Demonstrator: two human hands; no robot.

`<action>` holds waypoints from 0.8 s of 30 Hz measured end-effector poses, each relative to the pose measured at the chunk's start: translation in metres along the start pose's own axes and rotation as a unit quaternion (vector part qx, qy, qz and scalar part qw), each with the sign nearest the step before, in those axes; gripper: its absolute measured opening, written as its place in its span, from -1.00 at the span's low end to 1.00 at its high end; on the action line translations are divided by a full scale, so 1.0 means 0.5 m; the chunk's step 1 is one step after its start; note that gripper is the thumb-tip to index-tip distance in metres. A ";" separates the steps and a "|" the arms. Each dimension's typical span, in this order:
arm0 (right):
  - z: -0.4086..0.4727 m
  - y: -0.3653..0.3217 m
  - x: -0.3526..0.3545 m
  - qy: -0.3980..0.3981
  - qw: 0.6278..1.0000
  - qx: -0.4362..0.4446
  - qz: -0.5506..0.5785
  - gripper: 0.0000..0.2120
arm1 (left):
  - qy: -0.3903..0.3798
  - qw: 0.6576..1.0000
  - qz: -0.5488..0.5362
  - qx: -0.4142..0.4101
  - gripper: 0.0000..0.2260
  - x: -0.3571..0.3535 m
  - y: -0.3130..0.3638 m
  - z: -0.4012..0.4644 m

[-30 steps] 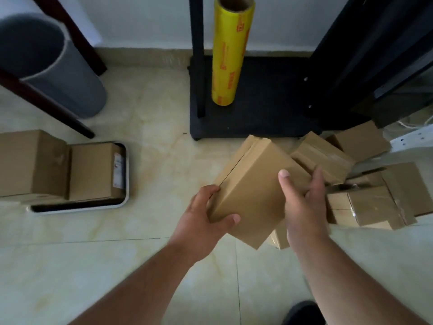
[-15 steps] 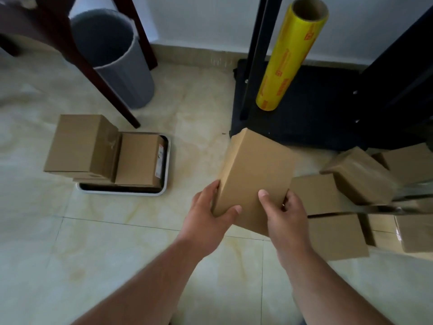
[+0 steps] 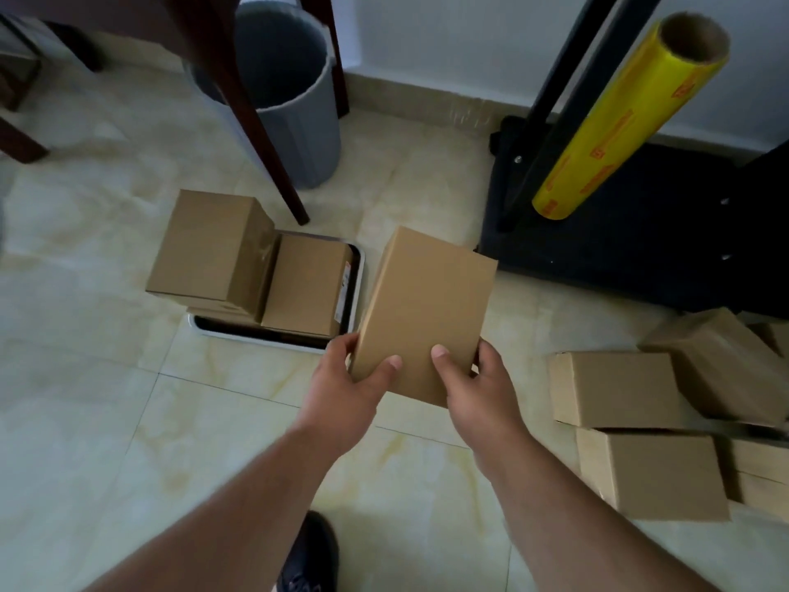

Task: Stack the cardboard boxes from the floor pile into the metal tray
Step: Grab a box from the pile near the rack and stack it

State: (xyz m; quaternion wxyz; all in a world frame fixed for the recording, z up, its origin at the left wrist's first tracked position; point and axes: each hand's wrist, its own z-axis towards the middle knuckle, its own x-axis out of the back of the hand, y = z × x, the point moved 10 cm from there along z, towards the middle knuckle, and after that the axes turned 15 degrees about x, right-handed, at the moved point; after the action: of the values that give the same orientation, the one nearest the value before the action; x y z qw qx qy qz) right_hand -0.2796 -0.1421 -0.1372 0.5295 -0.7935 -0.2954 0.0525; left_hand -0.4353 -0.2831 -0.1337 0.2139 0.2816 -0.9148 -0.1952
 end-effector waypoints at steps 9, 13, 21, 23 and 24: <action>0.068 -0.006 -0.201 -0.048 0.998 0.019 -0.039 -0.64 | 0.021 0.995 -0.090 0.042 -0.52 0.143 -0.035 0.105; 0.103 -0.009 -0.264 -0.063 0.996 0.034 -0.056 -0.61 | 0.021 0.992 -0.112 0.052 -0.62 0.183 -0.039 0.154; 0.149 0.034 -0.350 -0.086 0.990 0.030 -0.104 -0.60 | 0.020 0.989 -0.122 0.081 -0.51 0.224 -0.067 0.232; 0.153 0.045 -0.364 -0.089 0.990 0.025 -0.107 -0.60 | 0.021 0.989 -0.117 0.085 -0.48 0.230 -0.076 0.245; 0.155 0.047 -0.371 -0.091 0.990 0.025 -0.109 -0.60 | 0.023 0.989 -0.117 0.086 -0.47 0.232 -0.079 0.251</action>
State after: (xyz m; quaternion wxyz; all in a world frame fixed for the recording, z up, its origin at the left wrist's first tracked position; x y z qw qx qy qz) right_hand -0.4528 -0.1830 -0.2341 0.5223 -0.7351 -0.4260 0.0736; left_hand -0.5681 -0.3534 -0.2243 0.1856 0.4084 -0.8837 -0.1334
